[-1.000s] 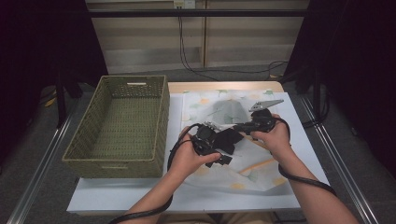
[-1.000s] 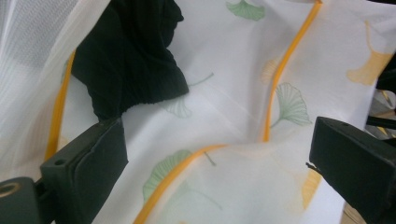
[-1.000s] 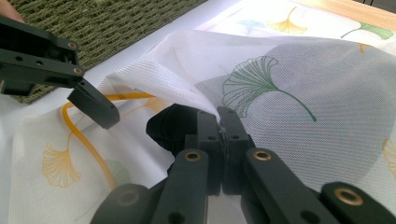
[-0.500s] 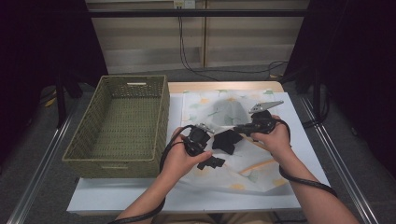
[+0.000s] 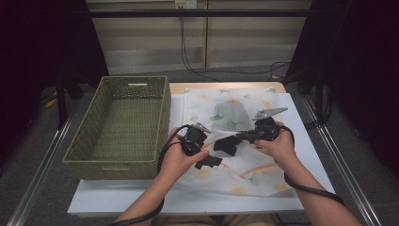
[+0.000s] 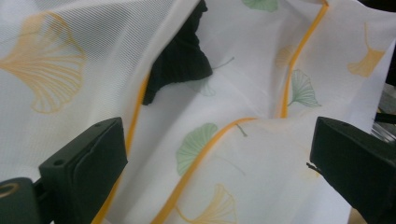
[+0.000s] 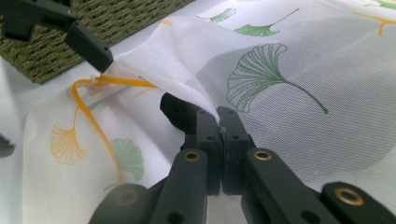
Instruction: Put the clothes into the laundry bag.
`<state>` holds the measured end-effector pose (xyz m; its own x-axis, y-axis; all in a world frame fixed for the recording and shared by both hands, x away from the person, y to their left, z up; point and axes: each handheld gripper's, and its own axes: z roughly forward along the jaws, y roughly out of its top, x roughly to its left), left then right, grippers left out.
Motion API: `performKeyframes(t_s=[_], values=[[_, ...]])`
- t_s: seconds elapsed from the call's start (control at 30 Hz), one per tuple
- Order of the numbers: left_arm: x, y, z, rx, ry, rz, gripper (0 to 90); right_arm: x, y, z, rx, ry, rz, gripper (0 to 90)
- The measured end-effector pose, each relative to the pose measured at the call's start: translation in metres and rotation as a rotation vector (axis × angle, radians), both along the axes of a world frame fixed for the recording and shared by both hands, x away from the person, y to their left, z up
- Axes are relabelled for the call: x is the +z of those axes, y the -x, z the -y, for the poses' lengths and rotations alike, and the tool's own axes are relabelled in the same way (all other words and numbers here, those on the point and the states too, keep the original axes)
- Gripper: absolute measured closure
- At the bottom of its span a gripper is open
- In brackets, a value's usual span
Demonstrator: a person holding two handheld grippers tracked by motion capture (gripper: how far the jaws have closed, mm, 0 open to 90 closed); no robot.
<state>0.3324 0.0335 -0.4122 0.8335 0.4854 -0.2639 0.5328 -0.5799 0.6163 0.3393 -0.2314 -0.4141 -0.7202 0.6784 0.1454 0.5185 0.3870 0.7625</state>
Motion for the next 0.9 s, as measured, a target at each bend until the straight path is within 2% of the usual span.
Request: performKeyframes(t_s=[0.27, 0.83, 0.9], values=[[-0.002, 0.000, -0.002, 0.033, 0.019, -0.004, 3.5, -0.003, 0.005, 0.000, 0.017, 0.004, 0.004, 89.4], [-0.003, -0.001, -0.004, 0.039, 0.009, 0.005, 3.5, -0.016, 0.015, -0.002, 0.041, 0.026, -0.005, 89.0], [-0.002, -0.002, -0.006, 0.019, -0.009, 0.010, 3.5, -0.017, 0.016, -0.001, 0.045, 0.030, -0.003, 89.0]])
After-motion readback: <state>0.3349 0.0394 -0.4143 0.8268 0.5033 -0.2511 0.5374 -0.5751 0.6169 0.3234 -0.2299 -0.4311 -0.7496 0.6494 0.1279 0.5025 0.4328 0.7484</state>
